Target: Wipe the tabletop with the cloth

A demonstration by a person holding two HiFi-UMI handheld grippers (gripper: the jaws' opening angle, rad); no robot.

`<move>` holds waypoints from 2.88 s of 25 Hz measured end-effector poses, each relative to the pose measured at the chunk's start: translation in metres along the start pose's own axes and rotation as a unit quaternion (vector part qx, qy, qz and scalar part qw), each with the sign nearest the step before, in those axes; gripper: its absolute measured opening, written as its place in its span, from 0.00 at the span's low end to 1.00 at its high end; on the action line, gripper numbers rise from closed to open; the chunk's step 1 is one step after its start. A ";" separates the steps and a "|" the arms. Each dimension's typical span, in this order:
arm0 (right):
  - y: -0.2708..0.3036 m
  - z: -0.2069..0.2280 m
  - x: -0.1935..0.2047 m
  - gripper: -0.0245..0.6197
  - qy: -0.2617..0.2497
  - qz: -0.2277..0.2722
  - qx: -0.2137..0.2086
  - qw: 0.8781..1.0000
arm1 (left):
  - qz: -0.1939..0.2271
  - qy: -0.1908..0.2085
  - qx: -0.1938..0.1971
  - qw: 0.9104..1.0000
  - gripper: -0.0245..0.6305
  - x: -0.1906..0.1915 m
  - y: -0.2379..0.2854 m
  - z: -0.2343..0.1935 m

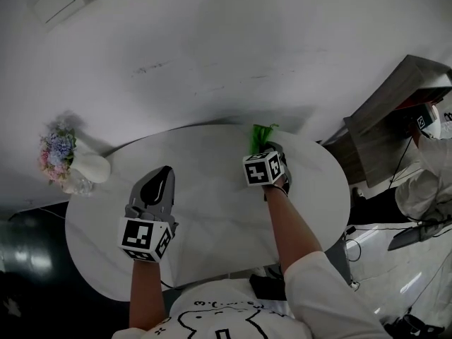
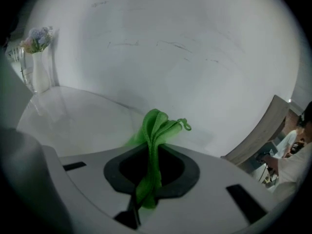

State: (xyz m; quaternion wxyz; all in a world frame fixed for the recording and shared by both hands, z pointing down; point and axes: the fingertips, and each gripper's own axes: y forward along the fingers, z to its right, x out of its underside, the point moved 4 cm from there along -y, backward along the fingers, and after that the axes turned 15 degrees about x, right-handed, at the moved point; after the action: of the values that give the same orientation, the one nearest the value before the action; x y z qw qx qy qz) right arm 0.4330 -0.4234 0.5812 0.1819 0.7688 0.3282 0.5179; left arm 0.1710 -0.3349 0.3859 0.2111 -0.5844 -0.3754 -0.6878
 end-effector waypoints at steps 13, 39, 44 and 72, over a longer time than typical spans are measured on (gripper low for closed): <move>-0.012 0.049 0.043 0.10 0.062 -0.049 0.037 0.996 | 0.002 0.008 0.050 0.999 0.07 -0.001 0.013 0.023; -0.078 0.122 0.153 0.10 0.156 -0.099 0.109 0.977 | 0.015 0.032 0.136 0.990 0.07 -0.012 0.026 0.089; -0.090 0.133 0.172 0.10 0.166 -0.110 0.121 0.972 | 0.018 0.038 0.150 0.988 0.07 -0.016 0.026 0.103; -0.197 0.157 0.290 0.10 0.207 -0.165 0.217 0.940 | 0.036 0.014 0.208 0.977 0.07 0.011 -0.020 0.140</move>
State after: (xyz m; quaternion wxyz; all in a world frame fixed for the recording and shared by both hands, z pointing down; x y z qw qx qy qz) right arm 0.5859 -0.0713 0.5927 0.0213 0.6008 0.5853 0.5441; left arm 0.2445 -0.2137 0.3957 0.3585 -0.5308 -0.4858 -0.5947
